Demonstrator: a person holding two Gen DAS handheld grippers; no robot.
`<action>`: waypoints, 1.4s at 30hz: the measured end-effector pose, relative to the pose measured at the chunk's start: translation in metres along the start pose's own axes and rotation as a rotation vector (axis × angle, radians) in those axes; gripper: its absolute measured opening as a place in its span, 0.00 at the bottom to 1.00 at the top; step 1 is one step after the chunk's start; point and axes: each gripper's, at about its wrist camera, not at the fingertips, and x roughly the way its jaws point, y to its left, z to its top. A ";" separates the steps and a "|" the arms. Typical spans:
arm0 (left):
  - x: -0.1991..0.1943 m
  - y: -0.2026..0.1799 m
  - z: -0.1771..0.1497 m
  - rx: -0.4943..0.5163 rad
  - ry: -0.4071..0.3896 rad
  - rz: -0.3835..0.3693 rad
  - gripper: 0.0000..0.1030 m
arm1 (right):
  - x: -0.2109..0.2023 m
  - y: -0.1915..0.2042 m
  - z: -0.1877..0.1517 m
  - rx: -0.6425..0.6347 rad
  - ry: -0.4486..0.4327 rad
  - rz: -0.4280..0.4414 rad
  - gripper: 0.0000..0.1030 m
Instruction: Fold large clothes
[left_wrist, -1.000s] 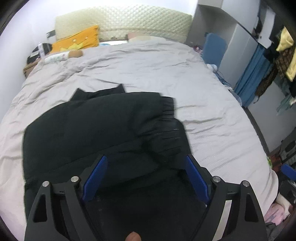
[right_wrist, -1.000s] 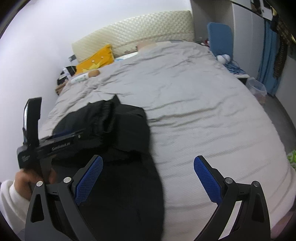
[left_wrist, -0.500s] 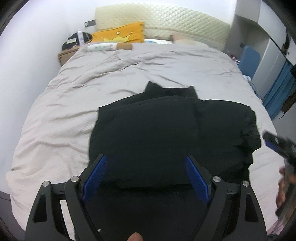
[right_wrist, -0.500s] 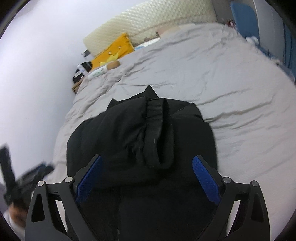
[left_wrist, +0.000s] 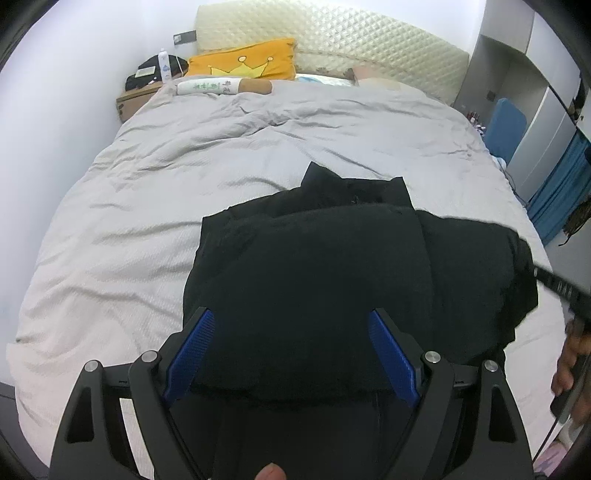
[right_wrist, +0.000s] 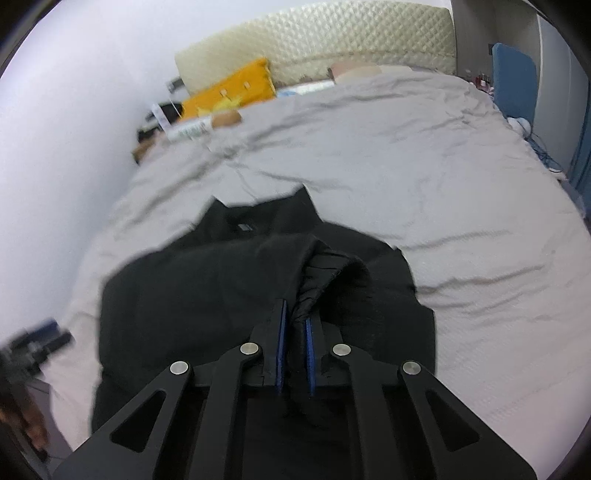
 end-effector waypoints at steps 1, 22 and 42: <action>0.006 -0.001 0.004 0.003 -0.001 0.005 0.83 | 0.003 -0.004 -0.003 0.005 0.008 -0.011 0.05; 0.160 -0.009 0.028 0.039 0.106 0.053 0.94 | 0.124 -0.032 0.000 -0.025 0.171 -0.067 0.09; 0.063 0.042 0.016 -0.026 0.113 0.001 0.95 | 0.025 -0.031 -0.021 0.018 0.176 0.024 0.26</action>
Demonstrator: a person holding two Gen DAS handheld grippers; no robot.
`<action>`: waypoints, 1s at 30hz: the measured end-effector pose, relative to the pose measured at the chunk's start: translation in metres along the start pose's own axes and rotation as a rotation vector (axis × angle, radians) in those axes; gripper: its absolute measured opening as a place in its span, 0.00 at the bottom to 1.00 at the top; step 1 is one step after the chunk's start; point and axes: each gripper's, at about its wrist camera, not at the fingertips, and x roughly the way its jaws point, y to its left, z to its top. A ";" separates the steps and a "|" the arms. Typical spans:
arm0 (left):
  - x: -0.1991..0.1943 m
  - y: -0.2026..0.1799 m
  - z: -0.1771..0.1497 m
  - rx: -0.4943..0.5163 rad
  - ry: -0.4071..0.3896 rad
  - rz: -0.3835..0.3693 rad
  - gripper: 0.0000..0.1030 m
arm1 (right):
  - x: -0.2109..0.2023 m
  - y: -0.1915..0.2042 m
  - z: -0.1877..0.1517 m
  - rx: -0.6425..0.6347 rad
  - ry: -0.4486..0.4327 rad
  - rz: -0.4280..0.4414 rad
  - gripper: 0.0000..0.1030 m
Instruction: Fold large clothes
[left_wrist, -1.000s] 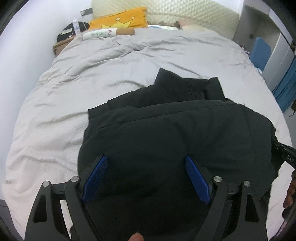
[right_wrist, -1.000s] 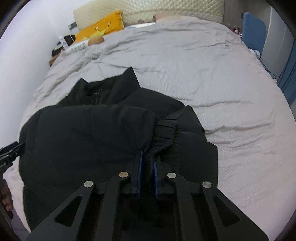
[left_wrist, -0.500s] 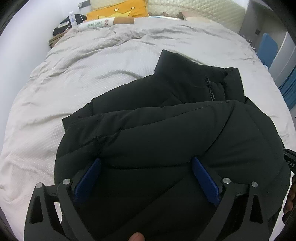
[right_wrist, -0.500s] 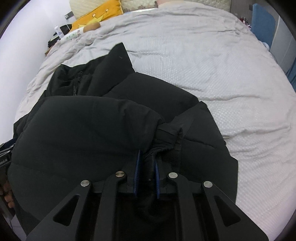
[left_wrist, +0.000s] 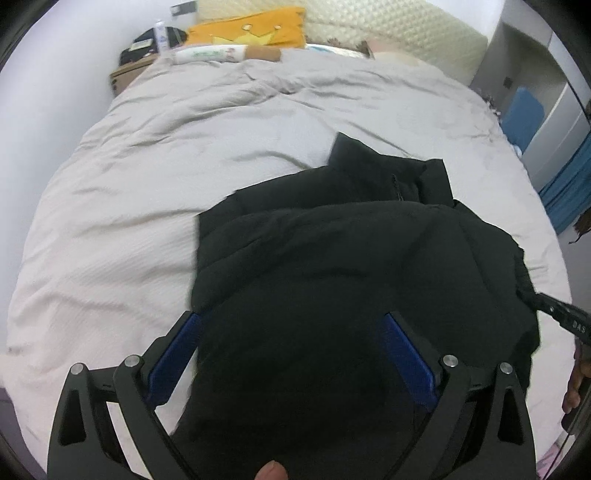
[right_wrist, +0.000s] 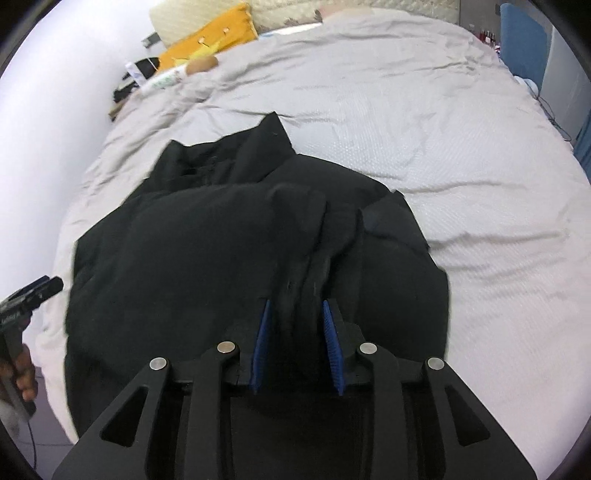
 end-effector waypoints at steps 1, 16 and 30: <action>-0.012 0.007 -0.008 -0.012 -0.004 0.003 0.95 | -0.011 0.000 -0.008 0.003 -0.006 0.002 0.26; -0.095 0.108 -0.162 -0.234 0.101 -0.024 0.95 | -0.103 -0.020 -0.146 0.123 0.026 0.028 0.26; -0.041 0.146 -0.272 -0.292 0.325 -0.129 0.94 | -0.077 -0.089 -0.277 0.335 0.249 0.045 0.70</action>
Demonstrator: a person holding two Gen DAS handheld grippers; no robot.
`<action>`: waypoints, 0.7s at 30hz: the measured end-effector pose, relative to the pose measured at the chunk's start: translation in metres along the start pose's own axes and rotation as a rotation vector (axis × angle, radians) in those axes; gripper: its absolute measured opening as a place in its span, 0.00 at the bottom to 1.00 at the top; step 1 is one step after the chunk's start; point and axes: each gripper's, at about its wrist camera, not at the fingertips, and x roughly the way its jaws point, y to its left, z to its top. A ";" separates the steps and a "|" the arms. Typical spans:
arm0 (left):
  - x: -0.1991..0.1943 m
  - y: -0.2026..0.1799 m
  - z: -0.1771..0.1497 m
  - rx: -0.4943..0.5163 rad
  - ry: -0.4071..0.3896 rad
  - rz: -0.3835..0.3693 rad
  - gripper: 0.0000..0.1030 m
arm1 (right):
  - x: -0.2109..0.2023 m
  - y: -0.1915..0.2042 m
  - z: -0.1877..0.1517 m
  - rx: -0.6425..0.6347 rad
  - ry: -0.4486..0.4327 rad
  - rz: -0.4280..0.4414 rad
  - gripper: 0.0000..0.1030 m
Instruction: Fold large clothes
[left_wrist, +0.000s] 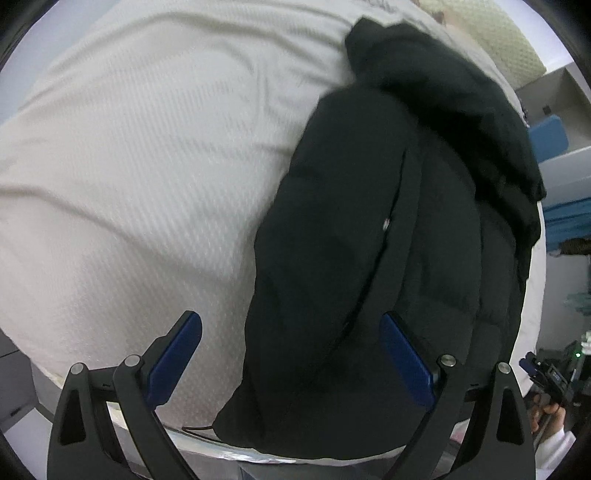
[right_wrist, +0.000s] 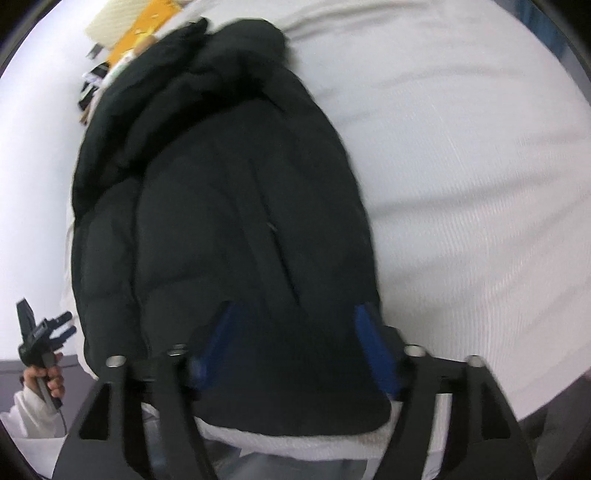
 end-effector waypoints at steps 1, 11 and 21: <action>0.006 0.002 -0.002 0.001 0.015 -0.007 0.94 | 0.004 -0.007 -0.003 0.011 0.016 -0.008 0.70; 0.054 0.011 -0.019 0.015 0.138 -0.122 0.95 | 0.059 -0.027 -0.003 0.092 0.163 0.081 0.74; 0.074 -0.004 -0.025 0.037 0.133 -0.128 0.95 | 0.099 -0.017 -0.023 0.142 0.267 0.156 0.93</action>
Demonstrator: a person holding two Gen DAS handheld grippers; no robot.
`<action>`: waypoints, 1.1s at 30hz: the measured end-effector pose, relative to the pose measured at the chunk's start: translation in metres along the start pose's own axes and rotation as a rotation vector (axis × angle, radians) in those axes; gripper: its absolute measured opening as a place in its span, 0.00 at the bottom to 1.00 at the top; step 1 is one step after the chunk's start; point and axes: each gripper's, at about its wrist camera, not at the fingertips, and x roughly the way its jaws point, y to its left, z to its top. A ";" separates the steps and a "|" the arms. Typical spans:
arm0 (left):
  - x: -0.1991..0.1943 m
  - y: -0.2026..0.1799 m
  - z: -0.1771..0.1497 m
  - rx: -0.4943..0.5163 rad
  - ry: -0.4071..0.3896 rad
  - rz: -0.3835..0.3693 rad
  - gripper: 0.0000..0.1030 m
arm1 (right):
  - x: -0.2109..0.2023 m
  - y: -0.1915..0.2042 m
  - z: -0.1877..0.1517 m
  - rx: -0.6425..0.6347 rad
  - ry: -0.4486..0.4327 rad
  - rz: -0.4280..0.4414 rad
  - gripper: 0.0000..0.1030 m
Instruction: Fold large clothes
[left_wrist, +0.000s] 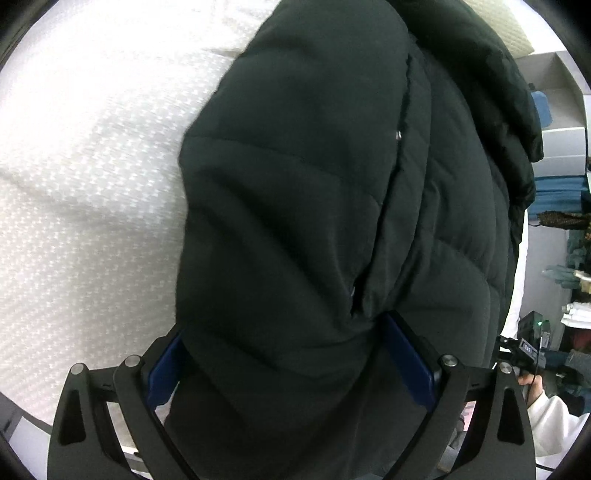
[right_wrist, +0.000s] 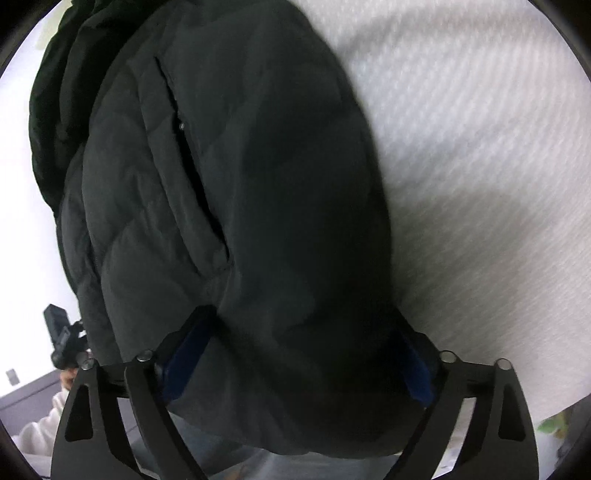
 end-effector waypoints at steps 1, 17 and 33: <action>0.001 -0.002 -0.001 -0.004 -0.001 -0.004 0.95 | 0.001 0.001 -0.001 0.002 0.001 0.009 0.94; -0.009 -0.027 -0.007 0.061 0.043 -0.167 0.44 | -0.035 0.052 -0.038 -0.005 -0.166 0.233 0.33; -0.117 -0.048 -0.053 -0.081 -0.180 -0.269 0.02 | -0.108 0.091 -0.073 -0.218 -0.380 0.275 0.07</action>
